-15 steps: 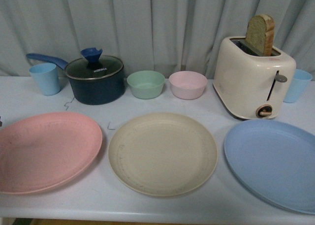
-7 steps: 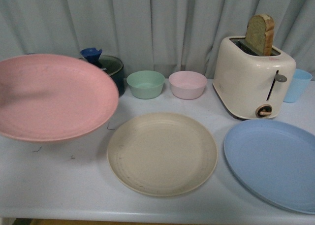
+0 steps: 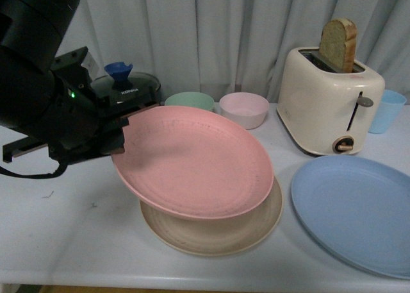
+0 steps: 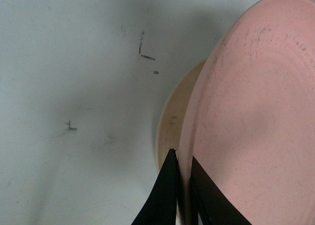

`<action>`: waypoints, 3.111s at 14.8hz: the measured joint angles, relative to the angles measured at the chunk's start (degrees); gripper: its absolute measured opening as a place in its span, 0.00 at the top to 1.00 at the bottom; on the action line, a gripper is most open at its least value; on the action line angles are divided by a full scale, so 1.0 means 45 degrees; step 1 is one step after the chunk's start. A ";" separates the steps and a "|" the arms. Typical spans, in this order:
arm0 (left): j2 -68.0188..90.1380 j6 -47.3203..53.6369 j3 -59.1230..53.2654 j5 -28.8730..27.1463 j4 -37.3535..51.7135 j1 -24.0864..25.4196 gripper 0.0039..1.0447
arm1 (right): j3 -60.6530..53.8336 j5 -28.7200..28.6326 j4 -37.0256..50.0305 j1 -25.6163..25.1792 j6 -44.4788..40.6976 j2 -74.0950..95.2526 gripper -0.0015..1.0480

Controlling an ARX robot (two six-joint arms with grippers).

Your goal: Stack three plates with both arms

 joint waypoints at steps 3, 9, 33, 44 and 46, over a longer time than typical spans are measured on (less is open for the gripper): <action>0.0903 -0.0481 0.0248 -0.0209 0.0476 -0.0437 0.98 | 0.0000 0.0000 0.0005 0.0000 0.0000 -0.0005 0.06; 0.2142 -0.0792 0.0257 -0.0471 0.1073 -0.0714 0.77 | 0.0000 0.0000 0.0000 0.0000 0.0000 0.0000 0.06; -1.3236 0.6436 -1.2959 0.0408 1.0676 0.3279 0.99 | 0.0000 0.0000 0.0000 -0.0010 0.0000 -0.0005 0.06; -1.8778 0.6436 -1.3104 0.0408 0.5552 0.3279 0.99 | 0.0000 0.0000 0.0005 -0.0010 0.0000 -0.0005 0.06; -1.9346 0.6436 -1.3104 0.0408 0.5003 0.3279 0.99 | 0.0000 0.0000 0.0000 -0.0010 0.0000 -0.0005 0.06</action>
